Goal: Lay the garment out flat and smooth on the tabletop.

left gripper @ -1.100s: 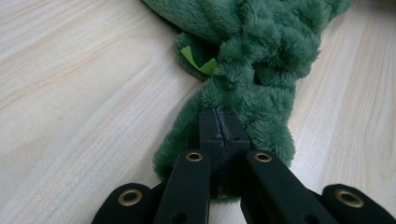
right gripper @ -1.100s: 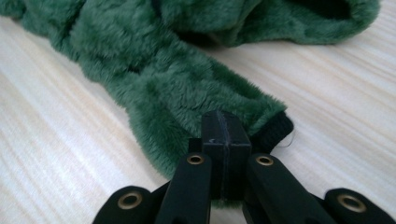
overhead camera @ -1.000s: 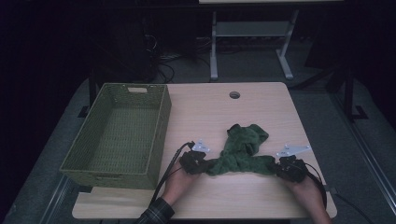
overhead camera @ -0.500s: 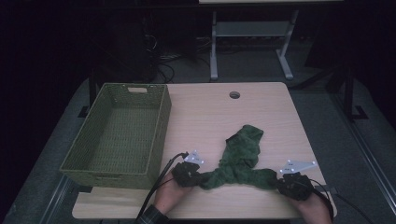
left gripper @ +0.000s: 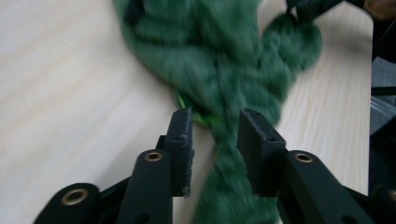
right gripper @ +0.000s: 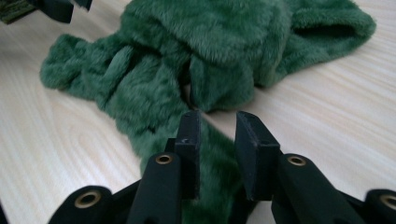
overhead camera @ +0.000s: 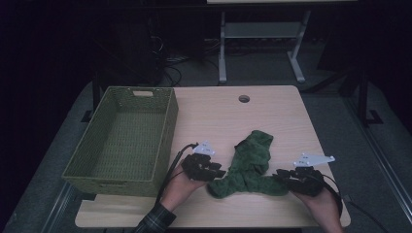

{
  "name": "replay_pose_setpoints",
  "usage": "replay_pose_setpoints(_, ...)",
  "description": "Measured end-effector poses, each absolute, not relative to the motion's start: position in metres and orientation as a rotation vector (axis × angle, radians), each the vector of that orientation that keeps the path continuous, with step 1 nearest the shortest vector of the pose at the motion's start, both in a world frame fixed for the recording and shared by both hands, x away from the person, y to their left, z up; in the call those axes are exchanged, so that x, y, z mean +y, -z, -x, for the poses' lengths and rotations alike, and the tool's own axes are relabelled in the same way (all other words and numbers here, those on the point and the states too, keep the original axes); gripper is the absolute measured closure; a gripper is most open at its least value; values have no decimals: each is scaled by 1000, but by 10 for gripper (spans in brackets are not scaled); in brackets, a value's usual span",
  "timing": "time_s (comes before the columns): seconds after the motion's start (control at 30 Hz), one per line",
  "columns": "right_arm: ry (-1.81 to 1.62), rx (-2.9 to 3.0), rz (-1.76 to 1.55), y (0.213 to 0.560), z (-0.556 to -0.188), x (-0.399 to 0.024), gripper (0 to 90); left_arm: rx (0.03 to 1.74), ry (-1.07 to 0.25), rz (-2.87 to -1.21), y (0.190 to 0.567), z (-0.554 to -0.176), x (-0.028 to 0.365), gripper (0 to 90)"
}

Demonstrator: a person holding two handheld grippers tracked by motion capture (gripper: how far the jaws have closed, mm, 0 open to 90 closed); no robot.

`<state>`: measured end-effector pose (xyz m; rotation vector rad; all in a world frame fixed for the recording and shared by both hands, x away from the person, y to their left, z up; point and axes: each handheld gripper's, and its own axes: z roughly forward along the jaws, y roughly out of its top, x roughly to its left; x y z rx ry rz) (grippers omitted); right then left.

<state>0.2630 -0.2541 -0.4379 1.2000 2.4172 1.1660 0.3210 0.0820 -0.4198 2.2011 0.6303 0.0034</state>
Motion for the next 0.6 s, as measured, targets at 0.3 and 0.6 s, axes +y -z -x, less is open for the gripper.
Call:
replay_pose_setpoints(0.3, -1120, 2454, -1231, 448, -276, -246, 673, 602, -13, -2196, 414, -360, 64, 580)
replay_pose_setpoints(0.6, -1125, 2450, -1234, 451, -276, -244, 641, 549, 2, -2165, 411, -394, 39, 521)
